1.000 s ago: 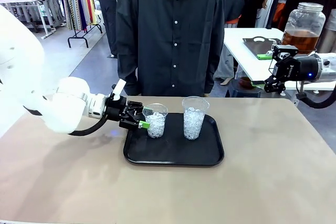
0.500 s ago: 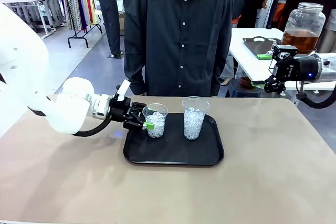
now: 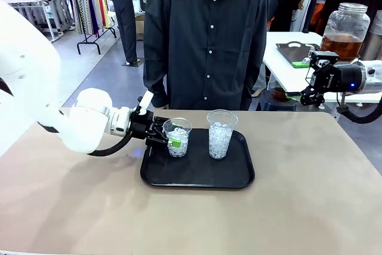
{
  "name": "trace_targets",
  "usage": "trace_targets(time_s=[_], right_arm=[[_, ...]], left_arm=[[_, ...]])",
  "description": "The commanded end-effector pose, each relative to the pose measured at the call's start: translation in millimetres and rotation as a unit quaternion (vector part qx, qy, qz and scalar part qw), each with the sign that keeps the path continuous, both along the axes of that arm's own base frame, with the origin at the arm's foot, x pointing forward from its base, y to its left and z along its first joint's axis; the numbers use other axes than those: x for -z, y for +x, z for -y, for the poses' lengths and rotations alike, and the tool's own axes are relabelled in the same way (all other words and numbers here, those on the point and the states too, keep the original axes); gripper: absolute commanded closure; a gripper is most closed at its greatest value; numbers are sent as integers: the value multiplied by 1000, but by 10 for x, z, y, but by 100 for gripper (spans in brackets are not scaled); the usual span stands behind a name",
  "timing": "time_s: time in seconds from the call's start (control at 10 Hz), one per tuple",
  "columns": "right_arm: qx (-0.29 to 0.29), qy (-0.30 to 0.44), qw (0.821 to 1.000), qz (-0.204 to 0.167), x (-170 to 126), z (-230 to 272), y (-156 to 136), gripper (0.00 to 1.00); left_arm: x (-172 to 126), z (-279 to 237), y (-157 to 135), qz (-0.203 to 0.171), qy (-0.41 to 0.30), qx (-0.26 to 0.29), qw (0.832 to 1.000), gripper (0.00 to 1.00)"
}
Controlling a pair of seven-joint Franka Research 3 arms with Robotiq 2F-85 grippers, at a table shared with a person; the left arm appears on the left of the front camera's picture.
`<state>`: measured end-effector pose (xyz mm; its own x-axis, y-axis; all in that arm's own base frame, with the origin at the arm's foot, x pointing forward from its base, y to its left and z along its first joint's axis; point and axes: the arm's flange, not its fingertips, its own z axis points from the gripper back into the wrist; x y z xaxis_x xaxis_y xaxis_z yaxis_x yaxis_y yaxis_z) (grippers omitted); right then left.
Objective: Pour the drink into the iced cup.
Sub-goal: Pick up the iced cup indicated by the human and present it to them.
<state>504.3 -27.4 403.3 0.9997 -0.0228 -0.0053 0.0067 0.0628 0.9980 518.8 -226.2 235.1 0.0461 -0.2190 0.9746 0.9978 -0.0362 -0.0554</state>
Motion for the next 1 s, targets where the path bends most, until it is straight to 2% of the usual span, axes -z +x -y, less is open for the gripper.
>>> trace_targets(time_s=[0.0, 0.4, 0.9], right_arm=[[0, 0, 1000, 2, -8, 0, 0, 0], [0, 0, 1000, 2, -8, 0, 0, 0], [0, 0, 1000, 2, -8, 0, 0, 0]], left_arm=[[6, 66, 56, -8, 12, -22, 1000, 9], [-42, 58, 10, 2, -7, -19, 1000, 9], [-542, 108, -34, 50, -40, -27, 998, 9]])
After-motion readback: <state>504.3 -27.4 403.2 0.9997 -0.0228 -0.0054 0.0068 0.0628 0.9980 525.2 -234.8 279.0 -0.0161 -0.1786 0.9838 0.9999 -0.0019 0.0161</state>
